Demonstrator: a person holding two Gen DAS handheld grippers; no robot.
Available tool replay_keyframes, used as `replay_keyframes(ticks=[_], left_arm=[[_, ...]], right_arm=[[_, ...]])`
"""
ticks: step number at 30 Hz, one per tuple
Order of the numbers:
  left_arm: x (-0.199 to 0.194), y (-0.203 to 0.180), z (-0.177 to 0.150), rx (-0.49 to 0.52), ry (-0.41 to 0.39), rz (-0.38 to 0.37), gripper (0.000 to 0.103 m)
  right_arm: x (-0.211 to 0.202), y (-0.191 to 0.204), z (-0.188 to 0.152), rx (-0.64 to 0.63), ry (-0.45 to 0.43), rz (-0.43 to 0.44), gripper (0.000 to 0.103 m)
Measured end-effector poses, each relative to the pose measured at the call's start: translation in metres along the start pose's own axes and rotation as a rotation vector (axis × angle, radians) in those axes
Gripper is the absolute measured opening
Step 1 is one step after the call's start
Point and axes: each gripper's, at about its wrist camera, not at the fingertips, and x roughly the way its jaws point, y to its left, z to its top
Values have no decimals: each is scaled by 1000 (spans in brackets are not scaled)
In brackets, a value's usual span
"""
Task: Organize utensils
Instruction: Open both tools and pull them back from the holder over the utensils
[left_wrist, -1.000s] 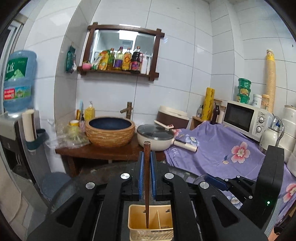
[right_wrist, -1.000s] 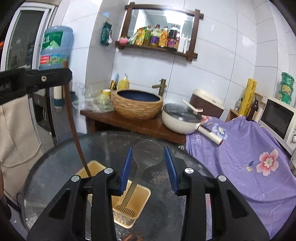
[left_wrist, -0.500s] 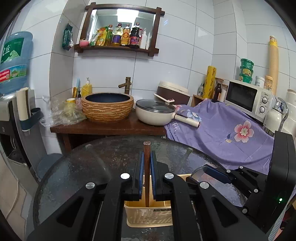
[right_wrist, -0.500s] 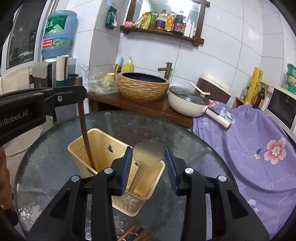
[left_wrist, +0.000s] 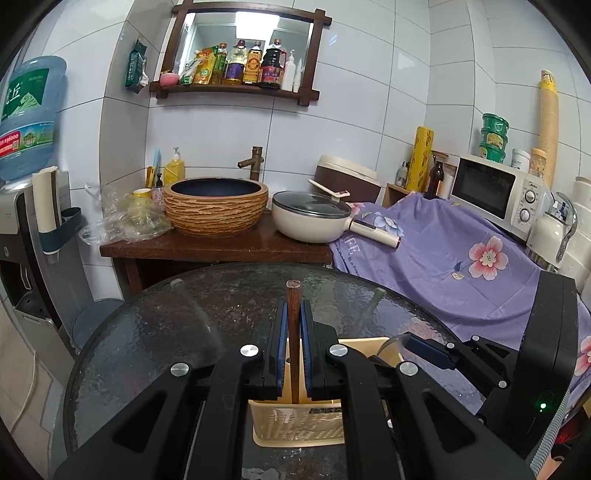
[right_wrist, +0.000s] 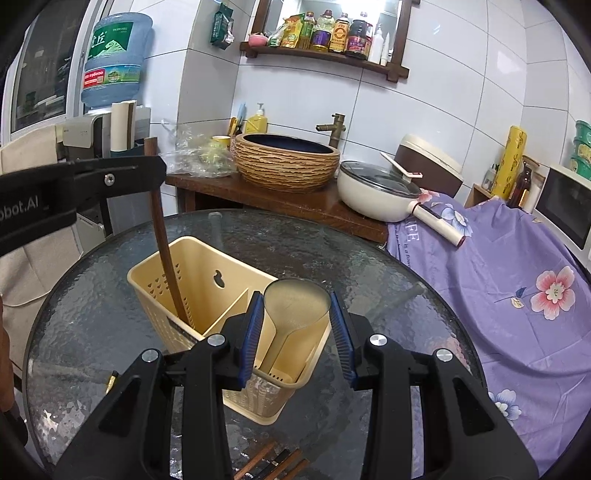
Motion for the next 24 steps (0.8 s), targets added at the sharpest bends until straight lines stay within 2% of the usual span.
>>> replay_keyframes(ticks=[2,3,4,6,9,11,13,17,24], left_arm=[[-1,0,0,2,0,2,27],[-4,0,-1,4,-12,6,40],[-7,0,-1,10,-25,7,46],[-12,-2,-1,29,-34,-1,48],[-21,-6,-4,54,-37,-10,62],[-30,-6,-8,62,-52,-10,72],[-41,-3,-17,67,-59,-11,82],[-50,4,-37,68,-18,4,88],[-51,32,-95,25,154,78,88]], right_arm=[[-3,1,0,-5,-12,-7,69],[-6,1,-1,-7,-32,-15,71],[-9,0,-1,-8,-45,-17,71],[-15,0,-3,-7,-54,-8,71],[-25,-1,-7,-1,-69,0,72],[-35,-1,-12,-1,-87,0,76],[-45,0,-22,9,-83,31,78],[-58,7,-47,15,-32,94,78],[-70,39,-102,-45,64,190,78]])
